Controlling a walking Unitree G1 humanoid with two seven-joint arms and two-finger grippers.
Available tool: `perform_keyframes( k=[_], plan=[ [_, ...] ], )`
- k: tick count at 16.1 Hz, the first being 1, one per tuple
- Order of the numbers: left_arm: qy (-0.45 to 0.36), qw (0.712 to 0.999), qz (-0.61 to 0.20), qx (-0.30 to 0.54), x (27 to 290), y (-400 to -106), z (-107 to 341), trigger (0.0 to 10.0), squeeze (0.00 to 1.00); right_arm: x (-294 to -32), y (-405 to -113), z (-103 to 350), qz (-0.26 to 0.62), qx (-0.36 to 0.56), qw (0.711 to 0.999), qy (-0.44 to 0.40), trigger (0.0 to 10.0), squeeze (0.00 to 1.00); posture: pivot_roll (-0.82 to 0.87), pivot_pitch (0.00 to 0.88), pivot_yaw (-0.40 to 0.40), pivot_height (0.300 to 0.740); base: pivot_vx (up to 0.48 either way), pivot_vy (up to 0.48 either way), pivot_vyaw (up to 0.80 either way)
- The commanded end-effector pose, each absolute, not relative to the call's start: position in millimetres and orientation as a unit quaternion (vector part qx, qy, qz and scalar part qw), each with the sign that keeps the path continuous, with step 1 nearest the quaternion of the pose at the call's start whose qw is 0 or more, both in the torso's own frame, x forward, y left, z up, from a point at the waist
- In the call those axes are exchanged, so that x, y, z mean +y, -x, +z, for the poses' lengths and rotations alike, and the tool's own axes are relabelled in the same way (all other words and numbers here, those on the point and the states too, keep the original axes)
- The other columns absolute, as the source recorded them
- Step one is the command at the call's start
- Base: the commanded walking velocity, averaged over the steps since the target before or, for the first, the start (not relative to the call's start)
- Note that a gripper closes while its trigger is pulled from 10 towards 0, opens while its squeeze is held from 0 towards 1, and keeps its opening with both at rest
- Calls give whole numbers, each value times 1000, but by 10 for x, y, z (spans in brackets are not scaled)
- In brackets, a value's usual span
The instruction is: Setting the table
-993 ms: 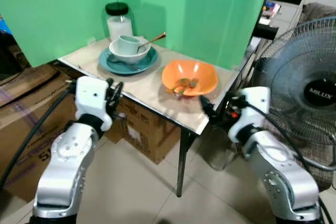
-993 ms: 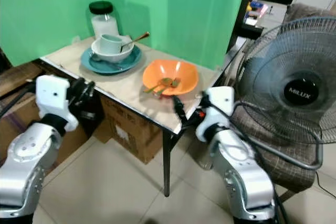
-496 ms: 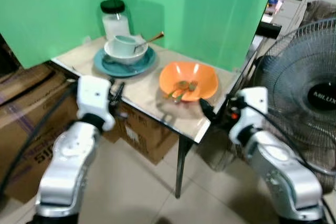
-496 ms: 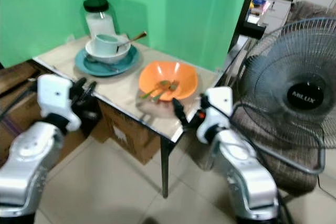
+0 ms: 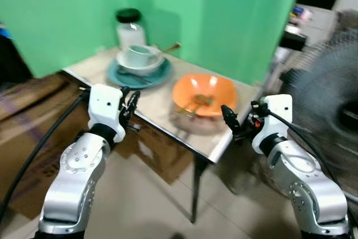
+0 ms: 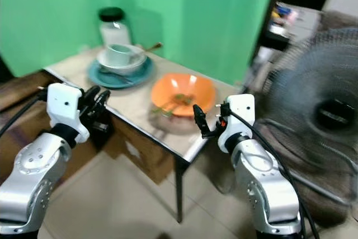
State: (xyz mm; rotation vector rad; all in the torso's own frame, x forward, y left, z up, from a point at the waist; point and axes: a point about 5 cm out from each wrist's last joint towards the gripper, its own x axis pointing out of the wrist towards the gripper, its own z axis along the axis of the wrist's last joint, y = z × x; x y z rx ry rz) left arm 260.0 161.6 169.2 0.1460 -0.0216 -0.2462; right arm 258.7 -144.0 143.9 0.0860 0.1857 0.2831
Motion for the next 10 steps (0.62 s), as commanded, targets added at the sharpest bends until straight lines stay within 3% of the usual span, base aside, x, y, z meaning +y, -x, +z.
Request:
perform_keyframes(
  k=[1,10],
  plan=[
    [-78,990,-116,-7,1679,-2586,1697,10000,0,-1358,-2589,1457,154,90,983,-48,10000,0,99,0,11,740,326,0,688],
    [-87,986,-139,2,1664,-2573,1687,10000,0,-1364,-2612,1530,147,96,984,-28,10000,0,97,0,26,740,328,0,0]
  ],
)
